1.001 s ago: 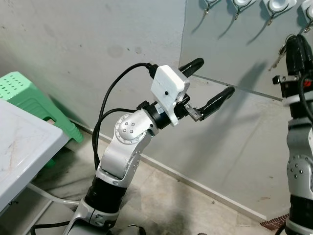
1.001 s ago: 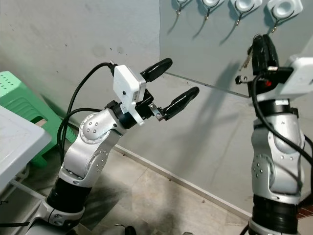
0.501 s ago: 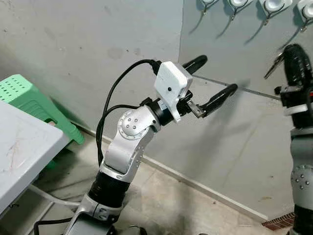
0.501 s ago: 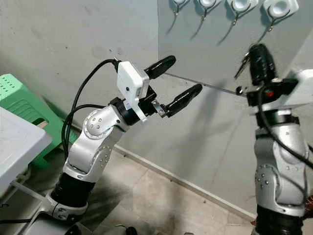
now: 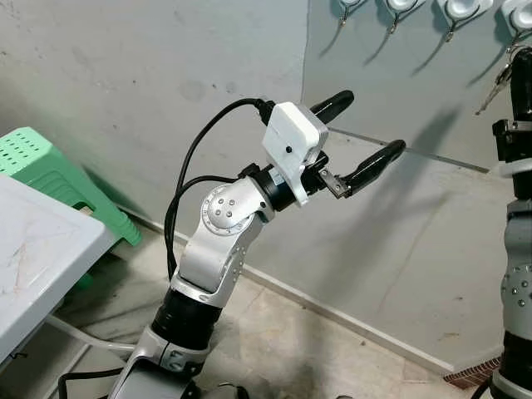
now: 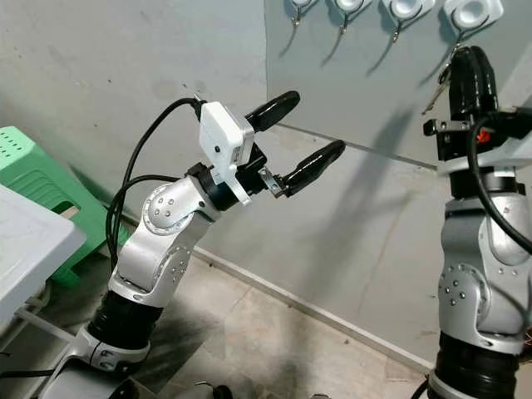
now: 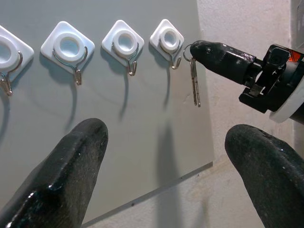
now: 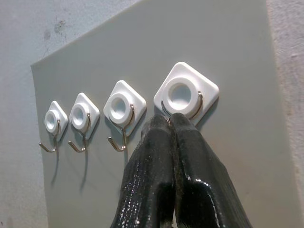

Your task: Hang keys on a hook

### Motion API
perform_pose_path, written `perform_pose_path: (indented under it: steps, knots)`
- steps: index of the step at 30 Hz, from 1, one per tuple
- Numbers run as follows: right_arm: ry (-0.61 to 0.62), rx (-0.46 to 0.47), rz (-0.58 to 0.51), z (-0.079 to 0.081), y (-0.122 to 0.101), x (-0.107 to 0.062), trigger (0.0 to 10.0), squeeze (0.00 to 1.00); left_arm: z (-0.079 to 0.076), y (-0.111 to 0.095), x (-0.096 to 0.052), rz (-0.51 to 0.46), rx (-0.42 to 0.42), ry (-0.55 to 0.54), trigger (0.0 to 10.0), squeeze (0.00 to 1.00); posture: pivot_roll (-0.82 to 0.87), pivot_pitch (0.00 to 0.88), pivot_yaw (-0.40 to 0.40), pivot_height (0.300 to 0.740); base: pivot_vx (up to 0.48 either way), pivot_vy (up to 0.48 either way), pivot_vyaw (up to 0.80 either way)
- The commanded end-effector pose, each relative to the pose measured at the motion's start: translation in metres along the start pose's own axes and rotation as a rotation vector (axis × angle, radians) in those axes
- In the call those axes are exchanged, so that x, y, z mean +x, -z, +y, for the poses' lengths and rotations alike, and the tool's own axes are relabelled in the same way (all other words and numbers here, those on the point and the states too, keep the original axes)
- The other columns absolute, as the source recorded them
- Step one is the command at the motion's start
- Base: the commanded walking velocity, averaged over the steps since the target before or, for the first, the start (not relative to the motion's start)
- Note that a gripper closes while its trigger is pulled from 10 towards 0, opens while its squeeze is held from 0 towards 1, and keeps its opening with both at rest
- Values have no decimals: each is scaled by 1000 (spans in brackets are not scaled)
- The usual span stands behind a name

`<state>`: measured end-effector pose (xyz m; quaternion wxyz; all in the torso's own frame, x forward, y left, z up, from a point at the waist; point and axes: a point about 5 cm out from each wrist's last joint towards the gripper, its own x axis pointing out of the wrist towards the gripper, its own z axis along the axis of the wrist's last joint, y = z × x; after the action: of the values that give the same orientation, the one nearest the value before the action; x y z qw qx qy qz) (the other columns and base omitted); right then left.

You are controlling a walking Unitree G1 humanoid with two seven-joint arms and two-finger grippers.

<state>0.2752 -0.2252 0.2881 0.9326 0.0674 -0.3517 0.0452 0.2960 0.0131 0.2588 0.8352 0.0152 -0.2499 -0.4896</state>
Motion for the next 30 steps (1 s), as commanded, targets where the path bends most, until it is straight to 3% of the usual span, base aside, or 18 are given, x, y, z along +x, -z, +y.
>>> perform_pose_path:
  steps: [1,12,24,30]
  knots:
    - [-16,20,-5,3,0,4,10000,0,2,-4,1,-13,19,5,10000,0,-70,113,21,721,0,0,0]
    - [8,51,-10,0,4,11,10000,0,1,-4,0,-14,14,-6,10000,0,-56,118,13,721,0,0,0]
    - [117,203,-27,-8,11,10,10000,0,0,-4,-2,-8,10,-7,10000,0,-48,124,13,721,0,0,0]
    - [134,230,-41,-8,10,7,10000,0,0,-3,-3,-6,7,-6,10000,0,-51,129,15,721,0,0,0]
